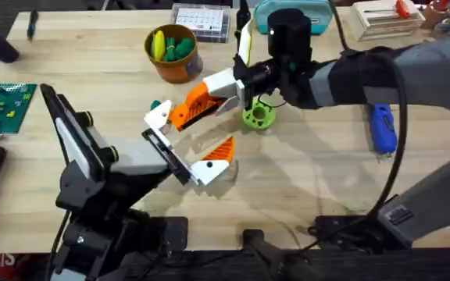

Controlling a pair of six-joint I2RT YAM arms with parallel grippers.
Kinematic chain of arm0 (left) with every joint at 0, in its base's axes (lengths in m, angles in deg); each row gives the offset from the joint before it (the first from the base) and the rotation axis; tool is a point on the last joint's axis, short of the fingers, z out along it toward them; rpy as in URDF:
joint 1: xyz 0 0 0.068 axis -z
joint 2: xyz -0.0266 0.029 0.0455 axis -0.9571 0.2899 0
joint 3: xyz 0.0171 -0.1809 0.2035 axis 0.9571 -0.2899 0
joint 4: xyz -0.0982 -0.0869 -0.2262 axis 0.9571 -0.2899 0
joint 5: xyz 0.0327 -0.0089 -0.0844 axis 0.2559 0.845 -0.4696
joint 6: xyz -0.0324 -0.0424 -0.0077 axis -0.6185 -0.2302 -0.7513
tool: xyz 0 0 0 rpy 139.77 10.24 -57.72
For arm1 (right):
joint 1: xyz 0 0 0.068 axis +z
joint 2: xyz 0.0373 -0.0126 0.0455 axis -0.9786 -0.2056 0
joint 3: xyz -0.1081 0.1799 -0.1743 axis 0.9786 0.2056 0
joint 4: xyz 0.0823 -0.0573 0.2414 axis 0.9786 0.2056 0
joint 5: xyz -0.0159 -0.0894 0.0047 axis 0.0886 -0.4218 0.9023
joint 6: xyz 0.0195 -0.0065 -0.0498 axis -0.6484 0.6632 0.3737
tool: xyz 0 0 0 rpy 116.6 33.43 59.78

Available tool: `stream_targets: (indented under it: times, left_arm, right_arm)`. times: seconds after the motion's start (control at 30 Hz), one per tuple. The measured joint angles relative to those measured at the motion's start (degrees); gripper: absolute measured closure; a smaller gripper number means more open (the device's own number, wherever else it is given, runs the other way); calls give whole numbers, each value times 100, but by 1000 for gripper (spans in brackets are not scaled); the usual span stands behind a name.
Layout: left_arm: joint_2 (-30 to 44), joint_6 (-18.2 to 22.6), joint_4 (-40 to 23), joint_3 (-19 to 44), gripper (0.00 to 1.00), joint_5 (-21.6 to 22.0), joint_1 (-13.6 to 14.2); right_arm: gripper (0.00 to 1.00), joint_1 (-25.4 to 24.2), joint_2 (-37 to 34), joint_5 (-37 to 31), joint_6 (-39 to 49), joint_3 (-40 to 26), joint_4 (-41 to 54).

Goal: Pick up the gripper from the table and insert it into the empty holder that is missing its gripper. Then pick up a screw, insert it into the mounting hole, and use the screwdriver to tighten it. Finally, clean up the table by picking up the vegetable and placing it into the bucket.

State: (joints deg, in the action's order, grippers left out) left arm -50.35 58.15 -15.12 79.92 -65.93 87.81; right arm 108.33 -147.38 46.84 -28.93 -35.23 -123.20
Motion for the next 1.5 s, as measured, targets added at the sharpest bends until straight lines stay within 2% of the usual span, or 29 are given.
stream_targets:
  times: [0.43,0.6,1.0,1.3,1.5]
  left_arm:
    - [19,-70,0,0,14,51,-3]
    - [23,-87,2,0,14,67,-7]
    - [24,-165,-2,0,14,141,-24]
    - [24,-306,-9,0,14,402,-79]
    - [24,-345,-11,0,14,471,-90]
  right_arm:
    - [980,60,-27,-75,50,-30,-28]
    - [980,267,-30,-304,43,-73,-46]
    - [978,405,-27,-805,-66,-87,-92]
    - [978,604,-27,-1342,-122,-110,-143]
    - [981,639,-26,-1453,-122,-116,-149]
